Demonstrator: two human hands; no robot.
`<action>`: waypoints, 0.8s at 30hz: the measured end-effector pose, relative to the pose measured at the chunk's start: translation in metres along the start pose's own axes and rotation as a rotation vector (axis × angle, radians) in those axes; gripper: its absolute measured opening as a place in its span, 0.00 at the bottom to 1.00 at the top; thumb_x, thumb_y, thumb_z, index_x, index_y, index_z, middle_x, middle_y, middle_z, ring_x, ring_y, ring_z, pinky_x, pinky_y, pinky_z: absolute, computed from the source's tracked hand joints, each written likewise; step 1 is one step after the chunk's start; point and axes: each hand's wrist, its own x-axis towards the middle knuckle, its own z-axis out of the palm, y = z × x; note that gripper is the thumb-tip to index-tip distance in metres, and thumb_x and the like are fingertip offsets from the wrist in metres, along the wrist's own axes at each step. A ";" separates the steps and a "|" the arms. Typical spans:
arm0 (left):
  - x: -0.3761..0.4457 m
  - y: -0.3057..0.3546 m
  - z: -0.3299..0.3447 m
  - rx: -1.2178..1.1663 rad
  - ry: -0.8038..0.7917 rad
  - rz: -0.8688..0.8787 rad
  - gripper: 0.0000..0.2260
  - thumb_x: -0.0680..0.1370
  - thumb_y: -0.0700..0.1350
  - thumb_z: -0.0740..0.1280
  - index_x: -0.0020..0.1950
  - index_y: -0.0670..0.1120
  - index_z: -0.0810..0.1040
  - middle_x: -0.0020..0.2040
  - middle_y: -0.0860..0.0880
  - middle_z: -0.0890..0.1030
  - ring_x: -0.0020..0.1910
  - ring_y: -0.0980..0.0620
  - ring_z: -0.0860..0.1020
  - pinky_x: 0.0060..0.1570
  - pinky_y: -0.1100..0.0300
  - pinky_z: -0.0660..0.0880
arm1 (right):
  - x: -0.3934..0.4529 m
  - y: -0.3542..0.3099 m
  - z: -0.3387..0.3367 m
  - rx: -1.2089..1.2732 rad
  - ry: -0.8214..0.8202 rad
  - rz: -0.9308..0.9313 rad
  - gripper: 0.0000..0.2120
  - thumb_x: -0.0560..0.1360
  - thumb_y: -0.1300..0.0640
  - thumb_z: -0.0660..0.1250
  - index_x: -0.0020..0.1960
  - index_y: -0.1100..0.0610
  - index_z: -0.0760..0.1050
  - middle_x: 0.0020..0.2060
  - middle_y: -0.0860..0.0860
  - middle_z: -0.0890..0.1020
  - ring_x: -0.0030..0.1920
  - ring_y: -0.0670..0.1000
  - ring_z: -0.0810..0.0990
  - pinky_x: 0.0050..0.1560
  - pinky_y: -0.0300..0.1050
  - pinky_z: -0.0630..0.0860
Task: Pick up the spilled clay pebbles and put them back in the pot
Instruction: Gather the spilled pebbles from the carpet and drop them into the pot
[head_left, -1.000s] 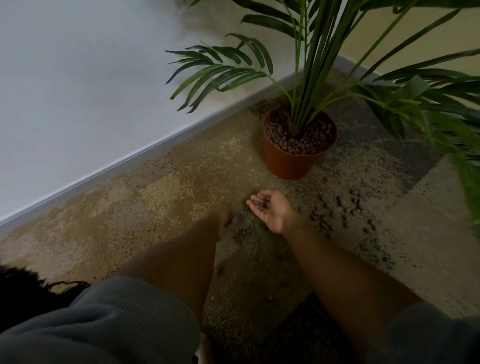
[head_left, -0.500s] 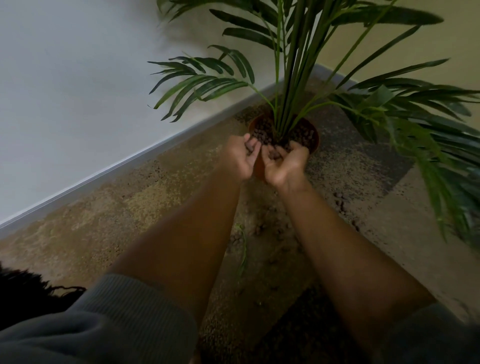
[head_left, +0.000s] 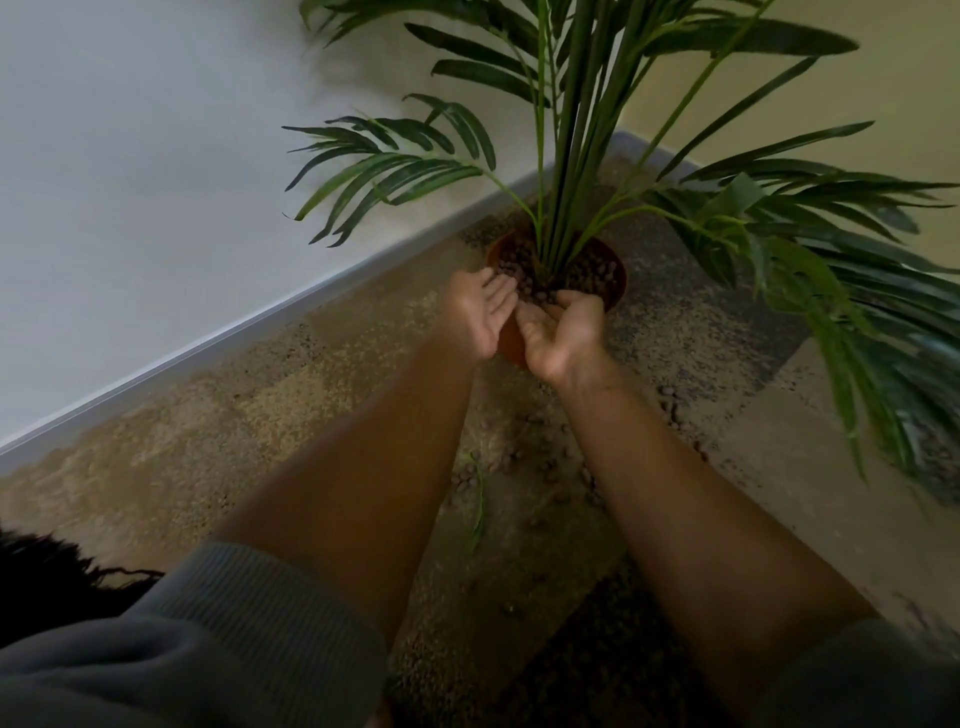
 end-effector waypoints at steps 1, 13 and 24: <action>0.000 0.000 -0.009 0.027 0.042 0.032 0.19 0.84 0.43 0.49 0.73 0.39 0.66 0.68 0.42 0.73 0.67 0.46 0.74 0.64 0.56 0.73 | 0.000 0.006 -0.001 -0.059 0.001 0.005 0.19 0.81 0.60 0.53 0.69 0.67 0.66 0.64 0.63 0.74 0.66 0.58 0.74 0.69 0.49 0.71; -0.004 -0.031 -0.140 1.052 0.455 0.172 0.10 0.74 0.41 0.65 0.54 0.48 0.78 0.54 0.46 0.80 0.47 0.49 0.79 0.38 0.59 0.78 | 0.022 0.078 -0.069 -1.776 -0.021 -0.142 0.20 0.75 0.57 0.66 0.67 0.53 0.74 0.65 0.53 0.77 0.62 0.53 0.77 0.59 0.41 0.73; -0.009 -0.046 -0.189 1.817 0.318 0.073 0.28 0.75 0.48 0.68 0.73 0.43 0.65 0.73 0.41 0.62 0.70 0.40 0.65 0.66 0.48 0.69 | 0.044 0.099 -0.099 -2.215 -0.336 -0.202 0.32 0.77 0.45 0.66 0.75 0.59 0.65 0.73 0.56 0.63 0.72 0.57 0.66 0.72 0.48 0.65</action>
